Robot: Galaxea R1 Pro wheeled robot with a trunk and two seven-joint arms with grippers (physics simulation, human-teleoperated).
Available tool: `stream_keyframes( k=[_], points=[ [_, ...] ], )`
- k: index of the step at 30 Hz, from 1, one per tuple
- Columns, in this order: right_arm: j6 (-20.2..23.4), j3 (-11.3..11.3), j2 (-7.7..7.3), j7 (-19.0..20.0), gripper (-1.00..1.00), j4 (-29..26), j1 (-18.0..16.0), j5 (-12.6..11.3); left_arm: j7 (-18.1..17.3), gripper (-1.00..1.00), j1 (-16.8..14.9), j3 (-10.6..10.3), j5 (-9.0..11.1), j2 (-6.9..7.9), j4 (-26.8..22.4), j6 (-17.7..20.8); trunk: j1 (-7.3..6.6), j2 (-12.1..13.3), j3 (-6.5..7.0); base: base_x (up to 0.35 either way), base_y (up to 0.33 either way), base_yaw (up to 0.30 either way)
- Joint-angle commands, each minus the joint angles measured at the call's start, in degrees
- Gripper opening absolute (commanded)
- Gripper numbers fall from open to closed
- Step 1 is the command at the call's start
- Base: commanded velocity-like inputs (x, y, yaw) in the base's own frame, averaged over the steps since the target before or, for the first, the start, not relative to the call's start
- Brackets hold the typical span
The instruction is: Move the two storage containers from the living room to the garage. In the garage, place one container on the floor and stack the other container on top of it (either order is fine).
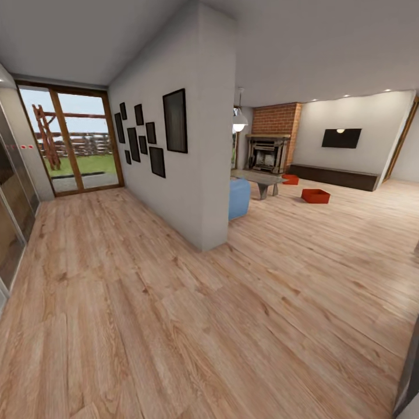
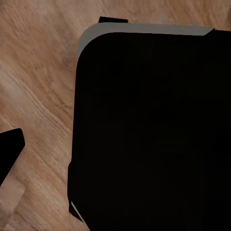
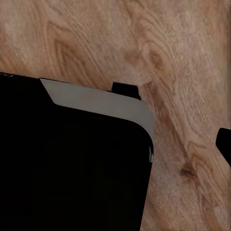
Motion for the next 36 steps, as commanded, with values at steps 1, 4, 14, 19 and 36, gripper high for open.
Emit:
stream_keyframes(
  k=[1,4,14,19,36],
  points=[
    [-0.3,0.5,0.05,-0.1,1.00,0.2,-0.1,-0.5,0.0,1.00,0.0,0.1,0.5,-0.01,-0.1,-0.1,0.03,0.0,-0.05,0.324,0.000,0.000],
    [-0.3,0.5,0.05,-0.1,1.00,0.2,-0.1,-0.6,0.0,1.00,0.0,0.1,0.5,-0.01,-0.1,-0.1,0.03,0.0,-0.05,0.324,0.000,0.000],
    [0.4,0.6,-0.02,0.0,1.00,0.2,-0.1,-0.3,0.0,1.00,0.0,0.1,0.5,-0.01,-0.1,-0.1,0.03,0.0,-0.05,0.324,0.000,0.000],
    [0.2,0.6,-0.72,0.0,1.00,0.2,-0.1,-0.2,0.0,1.00,0.0,0.1,0.5,-0.01,-0.1,-0.1,0.03,0.0,-0.05,0.324,0.000,0.000],
    [-1.6,0.6,-2.24,0.0,1.00,0.2,1.4,-0.7,0.0,1.00,0.0,0.1,0.5,-0.01,-0.1,-0.1,0.03,0.0,-0.05,0.324,0.000,-0.056]
  ],
)
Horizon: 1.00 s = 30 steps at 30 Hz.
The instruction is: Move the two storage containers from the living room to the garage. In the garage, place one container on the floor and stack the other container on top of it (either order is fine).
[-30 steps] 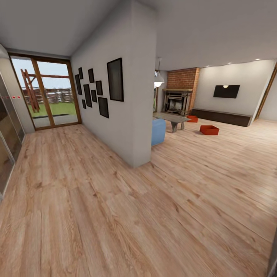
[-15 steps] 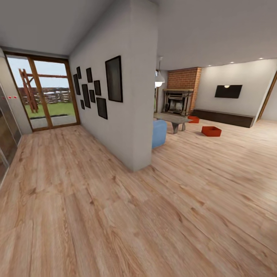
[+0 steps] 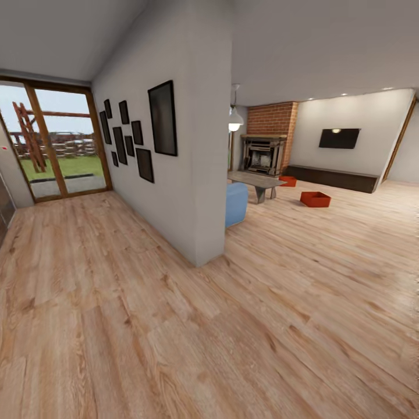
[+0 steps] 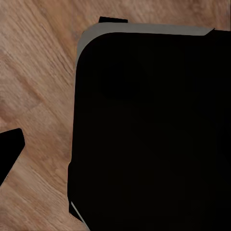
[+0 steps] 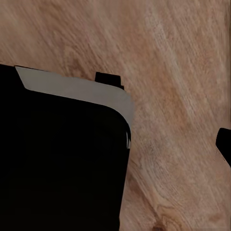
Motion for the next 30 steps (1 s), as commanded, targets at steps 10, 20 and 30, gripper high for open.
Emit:
stream_keyframes(
  k=[10,20,30],
  points=[
    [-0.8,0.5,0.09,0.0,1.00,0.2,-0.1,-0.6,0.0,1.00,0.0,0.1,0.5,-0.03,-0.1,-0.1,0.03,0.0,0.05,0.324,0.000,-0.266],
    [-0.8,0.5,0.11,0.0,1.00,0.2,-0.1,-0.6,0.0,1.00,0.0,0.1,0.5,-0.06,-0.1,-0.1,0.03,0.0,0.35,0.324,0.000,-0.273],
    [-0.8,0.5,0.14,0.0,1.00,0.2,-0.1,-0.6,0.0,1.00,0.0,0.1,0.5,-0.09,0.0,0.0,0.03,0.0,0.65,0.324,0.000,-0.273]
  ],
)
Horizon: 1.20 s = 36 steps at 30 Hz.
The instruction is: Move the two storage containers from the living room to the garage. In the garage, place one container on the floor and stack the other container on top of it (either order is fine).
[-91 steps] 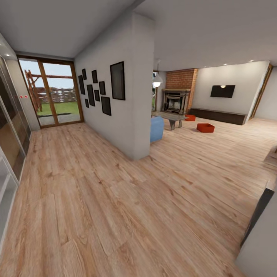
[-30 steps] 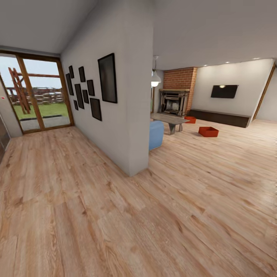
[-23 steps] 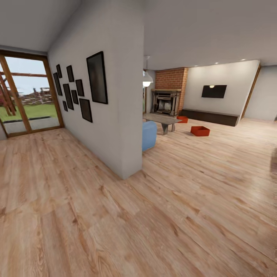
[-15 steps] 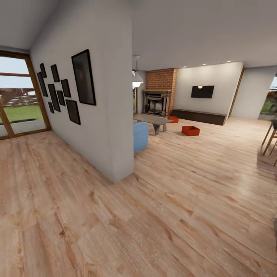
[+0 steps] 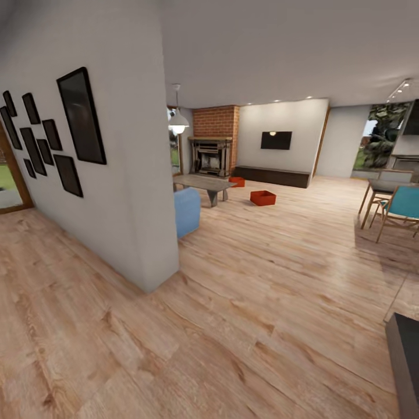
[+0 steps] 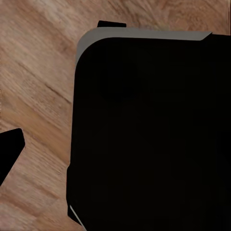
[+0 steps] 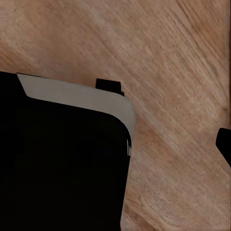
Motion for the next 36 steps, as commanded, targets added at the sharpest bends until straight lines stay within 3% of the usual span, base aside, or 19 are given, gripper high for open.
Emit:
stream_keyframes(
  k=[1,26,36],
  points=[
    [-0.3,0.5,0.04,0.0,1.00,0.2,-0.1,-0.5,0.0,1.00,0.0,0.1,0.5,-0.01,-0.1,0.0,0.03,0.0,-0.02,0.324,0.000,-0.273],
    [-0.3,0.5,0.04,0.0,1.00,0.2,-0.1,-0.5,0.0,1.00,0.0,0.1,0.5,-0.01,-0.1,-0.1,0.03,0.0,1.01,0.324,0.000,-0.259],
    [-0.3,0.5,0.04,0.0,1.00,0.2,-0.1,-0.4,0.0,1.00,0.0,0.1,0.5,-0.01,-0.1,0.0,0.03,0.0,1.13,0.324,0.000,-0.067]
  ],
)
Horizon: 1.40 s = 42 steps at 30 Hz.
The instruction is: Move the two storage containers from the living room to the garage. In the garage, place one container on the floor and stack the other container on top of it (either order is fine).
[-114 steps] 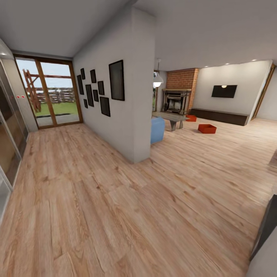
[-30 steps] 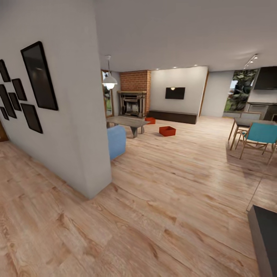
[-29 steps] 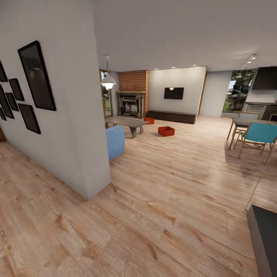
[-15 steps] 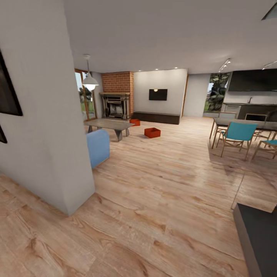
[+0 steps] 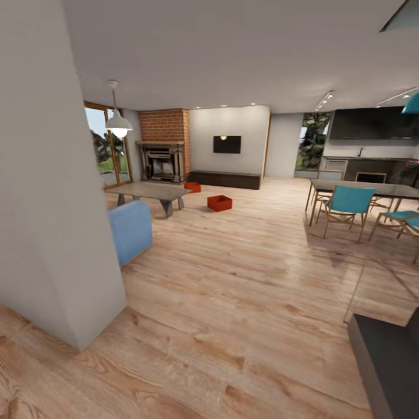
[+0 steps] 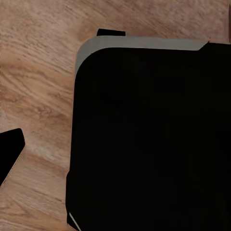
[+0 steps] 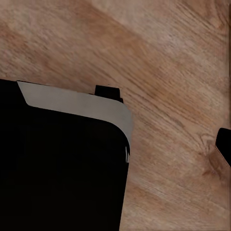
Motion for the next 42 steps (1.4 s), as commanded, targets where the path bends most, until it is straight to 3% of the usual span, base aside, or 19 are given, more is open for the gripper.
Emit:
stream_keyframes(
  k=[1,42],
  points=[
    [-0.3,0.5,0.04,0.0,1.00,0.2,-0.1,-0.5,0.0,1.00,0.0,0.1,0.5,-0.01,-0.1,-0.1,0.03,0.0,-0.05,0.324,0.000,-0.133],
    [-0.3,0.5,0.04,0.0,1.00,0.2,-0.1,-0.5,0.0,1.00,0.0,0.1,0.5,-0.01,-0.1,0.0,0.03,0.0,-0.05,0.324,0.000,-0.203]
  ],
)
